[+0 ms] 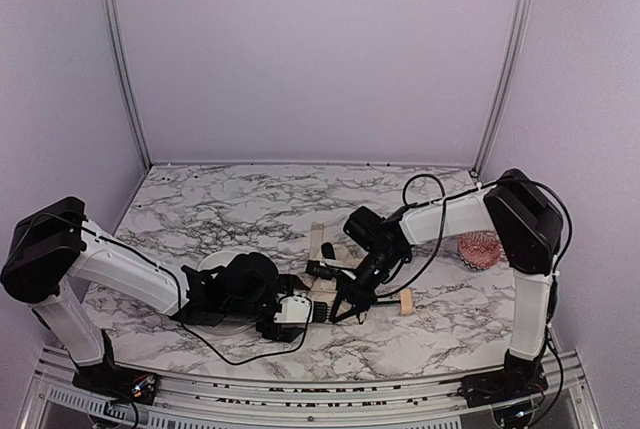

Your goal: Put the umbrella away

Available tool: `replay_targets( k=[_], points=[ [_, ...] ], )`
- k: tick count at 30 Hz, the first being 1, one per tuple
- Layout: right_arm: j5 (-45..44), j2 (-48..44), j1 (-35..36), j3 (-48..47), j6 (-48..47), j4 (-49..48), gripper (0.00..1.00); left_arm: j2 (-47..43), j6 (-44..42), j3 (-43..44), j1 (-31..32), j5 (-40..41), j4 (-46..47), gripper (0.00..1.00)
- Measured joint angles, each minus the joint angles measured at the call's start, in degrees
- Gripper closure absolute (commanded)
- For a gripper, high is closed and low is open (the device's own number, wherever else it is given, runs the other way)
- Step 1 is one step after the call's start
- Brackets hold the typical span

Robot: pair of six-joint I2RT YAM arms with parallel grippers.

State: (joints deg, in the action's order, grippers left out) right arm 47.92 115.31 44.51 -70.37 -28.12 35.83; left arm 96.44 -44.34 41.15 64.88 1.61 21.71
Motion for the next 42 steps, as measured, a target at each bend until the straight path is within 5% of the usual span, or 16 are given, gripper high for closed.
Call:
replay_targets(
  k=[10, 17, 22, 30, 38, 42],
  points=[
    [0.5, 0.2, 0.0, -0.2, -0.2, 0.0, 0.74, 7.2, 0.0, 4.5, 0.0, 2.9, 1.7, 0.39],
    [0.9, -0.3, -0.2, -0.2, 1.0, 0.3, 0.37, 8.4, 0.5, 8.0, 0.0, 1.9, -5.1, 0.72],
    [-1.6, -3.7, -1.5, 1.7, 3.2, -1.8, 0.26, 9.9, 2.4, 11.8, -0.7, 0.6, -10.3, 0.79],
    [-12.2, -18.3, -3.5, 9.7, 4.6, -9.7, 0.24, 11.2, 7.4, 16.2, -2.7, -4.8, -18.1, 0.83],
    [-27.2, -38.5, -2.8, 22.3, 3.9, -20.5, 0.23, 15.6, 13.9, 25.1, -9.1, -20.0, -29.7, 0.84],
    [-35.5, -44.8, 3.4, 28.6, -1.0, -24.7, 0.21, 19.5, 16.0, 31.1, -12.0, -28.7, -36.3, 0.9]
  ],
)
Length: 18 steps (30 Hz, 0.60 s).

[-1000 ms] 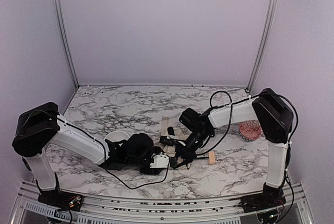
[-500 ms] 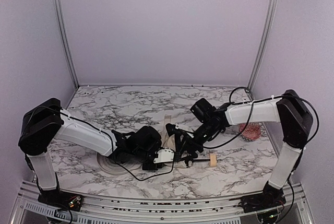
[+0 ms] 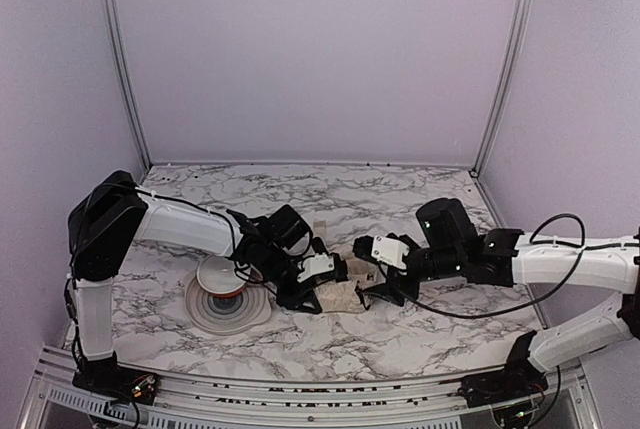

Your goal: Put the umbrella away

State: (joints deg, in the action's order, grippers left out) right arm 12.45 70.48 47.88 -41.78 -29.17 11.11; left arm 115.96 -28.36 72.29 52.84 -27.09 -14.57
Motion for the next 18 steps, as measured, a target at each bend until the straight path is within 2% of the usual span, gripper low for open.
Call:
replay_targets(
  k=[4, 7, 14, 18],
  points=[
    [-4.9, -1.4, 8.6, 4.5, -6.2, -3.9, 0.2, 1.9, 0.9, 2.8, -1.3, -4.3, -3.5, 0.91],
    [-8.3, 1.1, 12.2, 5.3, -9.7, -6.3, 0.18, 2.8, 1.4, 4.0, -1.9, -7.0, -5.0, 0.91],
    [-18.3, 16.4, 15.8, 1.0, -15.8, -9.1, 0.16, 4.5, 2.2, 6.3, -2.7, -10.8, -8.3, 0.88],
    [-22.5, 20.9, 15.9, -1.1, -17.9, -9.9, 0.17, 4.9, 2.2, 6.7, -2.8, -12.4, -9.6, 0.88]
  ],
)
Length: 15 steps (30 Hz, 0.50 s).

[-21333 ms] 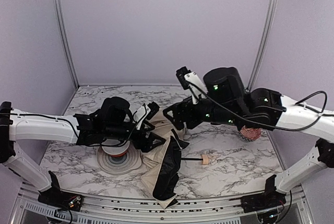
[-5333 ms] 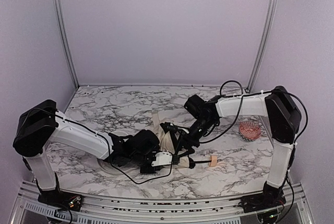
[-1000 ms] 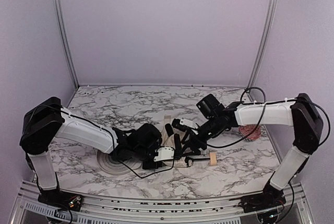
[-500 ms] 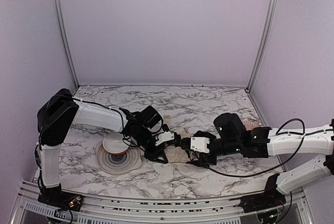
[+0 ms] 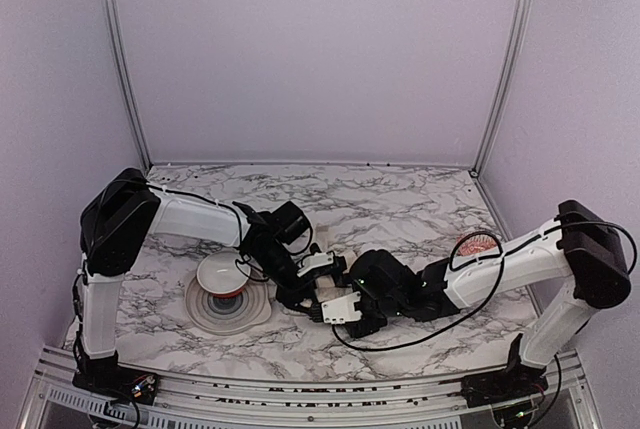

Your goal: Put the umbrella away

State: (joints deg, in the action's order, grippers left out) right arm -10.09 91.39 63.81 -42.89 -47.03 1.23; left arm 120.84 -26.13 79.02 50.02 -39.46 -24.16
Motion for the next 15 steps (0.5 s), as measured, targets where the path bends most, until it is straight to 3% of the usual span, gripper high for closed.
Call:
replay_targets(
  k=[3, 8, 11, 15],
  points=[
    [-2.7, 1.8, 0.0, -0.8, -1.1, -0.4, 0.24, 0.3, 0.0, 0.3, 0.0, -1.2, -1.0, 0.88],
    [-4.6, 4.4, 0.2, -2.9, -1.2, 0.2, 0.5, 1.0, 0.0, 1.1, -0.3, -2.4, -2.3, 0.85],
    [-5.2, 5.0, 0.2, -3.5, -1.0, 0.5, 0.65, 1.1, 0.0, 1.2, -0.4, -2.9, -2.8, 0.61],
    [-4.3, 5.0, 0.2, -3.8, 0.0, 1.0, 0.72, 0.9, 1.6, 1.1, -1.0, -4.3, -3.4, 0.33]
  ],
)
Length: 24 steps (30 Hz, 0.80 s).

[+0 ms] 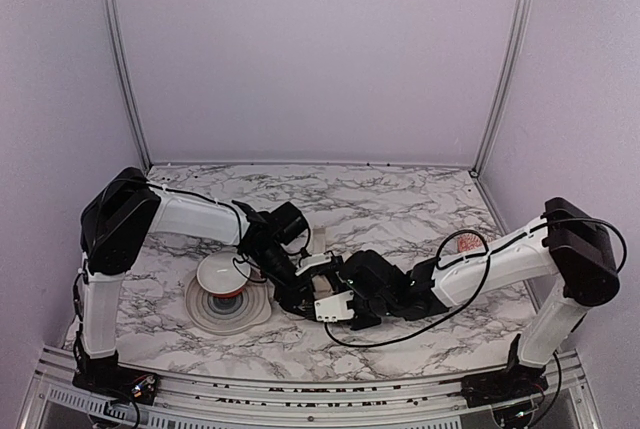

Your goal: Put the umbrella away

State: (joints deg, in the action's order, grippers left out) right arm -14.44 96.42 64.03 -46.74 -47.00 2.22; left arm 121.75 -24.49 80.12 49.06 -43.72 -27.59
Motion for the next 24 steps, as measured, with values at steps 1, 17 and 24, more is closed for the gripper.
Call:
replay_targets(
  k=[1, 17, 24],
  points=[
    [0.3, 0.0, 0.0, 0.0, 0.3, 0.0, 0.73, -0.4, 1.3, -0.5, -0.2, -0.4, 0.3, 0.24],
    [18.7, -1.6, -2.8, -2.2, 14.5, 6.7, 0.77, -40.0, 7.7, -41.3, -1.8, 14.2, 39.0, 0.1],
    [29.0, 1.0, -7.8, -5.9, 19.1, 11.1, 0.77, -39.3, 3.4, -43.0, 2.3, 17.3, 44.0, 0.18]
  ],
)
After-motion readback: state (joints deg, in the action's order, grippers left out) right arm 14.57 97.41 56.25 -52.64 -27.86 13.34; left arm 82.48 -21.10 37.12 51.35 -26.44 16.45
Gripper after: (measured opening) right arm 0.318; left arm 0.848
